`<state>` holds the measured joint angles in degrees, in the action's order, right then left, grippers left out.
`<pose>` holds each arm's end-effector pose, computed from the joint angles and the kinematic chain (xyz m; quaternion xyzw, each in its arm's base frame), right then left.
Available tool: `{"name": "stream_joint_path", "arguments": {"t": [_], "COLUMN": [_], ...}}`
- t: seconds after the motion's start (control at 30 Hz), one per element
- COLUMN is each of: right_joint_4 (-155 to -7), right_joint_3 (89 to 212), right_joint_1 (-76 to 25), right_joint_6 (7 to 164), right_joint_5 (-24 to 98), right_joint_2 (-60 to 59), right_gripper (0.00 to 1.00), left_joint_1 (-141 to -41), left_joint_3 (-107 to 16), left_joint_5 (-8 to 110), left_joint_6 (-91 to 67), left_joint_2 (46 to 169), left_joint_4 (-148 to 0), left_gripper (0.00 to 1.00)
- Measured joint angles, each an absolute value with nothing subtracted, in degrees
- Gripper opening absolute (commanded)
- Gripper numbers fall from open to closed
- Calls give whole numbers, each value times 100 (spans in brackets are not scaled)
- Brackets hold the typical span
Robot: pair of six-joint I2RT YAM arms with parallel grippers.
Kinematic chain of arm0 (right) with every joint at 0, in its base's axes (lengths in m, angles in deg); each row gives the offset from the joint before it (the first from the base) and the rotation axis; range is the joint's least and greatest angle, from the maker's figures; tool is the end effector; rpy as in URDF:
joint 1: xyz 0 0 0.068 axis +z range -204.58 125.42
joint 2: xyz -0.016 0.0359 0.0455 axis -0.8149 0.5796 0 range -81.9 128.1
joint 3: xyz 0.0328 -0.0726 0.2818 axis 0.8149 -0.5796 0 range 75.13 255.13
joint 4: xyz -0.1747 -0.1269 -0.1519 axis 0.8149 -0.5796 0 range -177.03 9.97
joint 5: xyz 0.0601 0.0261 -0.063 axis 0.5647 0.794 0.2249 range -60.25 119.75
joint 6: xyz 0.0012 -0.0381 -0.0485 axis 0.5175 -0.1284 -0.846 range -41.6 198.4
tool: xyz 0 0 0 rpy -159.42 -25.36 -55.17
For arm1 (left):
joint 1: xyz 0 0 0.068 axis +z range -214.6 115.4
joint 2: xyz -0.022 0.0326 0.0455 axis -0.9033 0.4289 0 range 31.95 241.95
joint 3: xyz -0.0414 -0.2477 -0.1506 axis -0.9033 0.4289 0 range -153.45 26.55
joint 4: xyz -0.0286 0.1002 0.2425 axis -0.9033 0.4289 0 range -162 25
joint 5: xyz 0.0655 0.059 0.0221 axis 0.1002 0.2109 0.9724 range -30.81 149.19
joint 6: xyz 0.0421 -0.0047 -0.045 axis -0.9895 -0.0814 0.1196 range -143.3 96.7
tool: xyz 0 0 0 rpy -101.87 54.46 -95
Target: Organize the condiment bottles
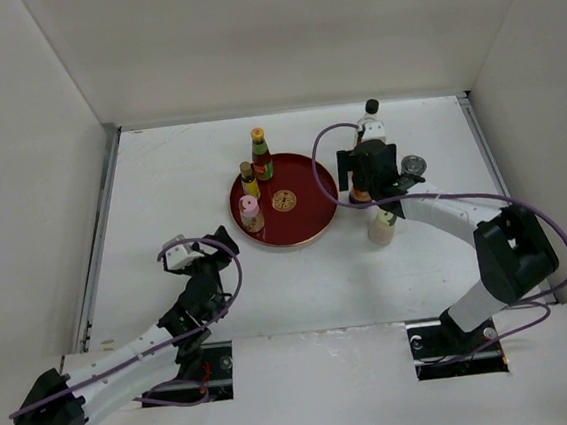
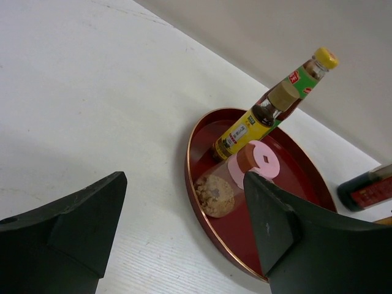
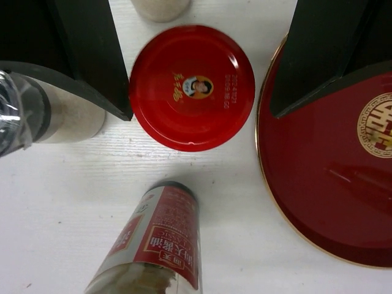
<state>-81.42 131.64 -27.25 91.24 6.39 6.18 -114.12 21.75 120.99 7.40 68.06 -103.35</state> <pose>0.3201 0.1447 0.2559 -0.0126 0.8658 -0.0065 0.5002 0.1149 -0.0713 0.2038 -0.2592 0.6577 -0.1134 0.6981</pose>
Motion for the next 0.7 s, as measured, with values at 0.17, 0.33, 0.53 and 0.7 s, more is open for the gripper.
{"name": "stream_joint_path", "arguments": {"t": [0.17, 0.33, 0.53, 0.7], "right_joint_4": [-8150, -8236, -8362, -8681], "right_joint_3": [13252, 13289, 13287, 13348], "right_joint_1": [-2725, -2751, -2755, -2663], "right_joint_6": [9102, 9074, 9124, 9078], "right_joint_5": [611, 506, 477, 421], "right_joint_2": [924, 945, 865, 563], "right_gripper": [93, 66, 55, 54], "left_joint_1": [-11403, -11370, -11359, -11335], "left_joint_3": [2210, 2210, 2236, 2306], "left_joint_5": [12095, 12065, 11997, 11925], "left_joint_6": [740, 742, 749, 760], "left_joint_2": [6844, 6839, 6879, 6905], "left_joint_4": [-10416, -10493, -10630, -10692], "left_gripper": [77, 77, 77, 77]}}
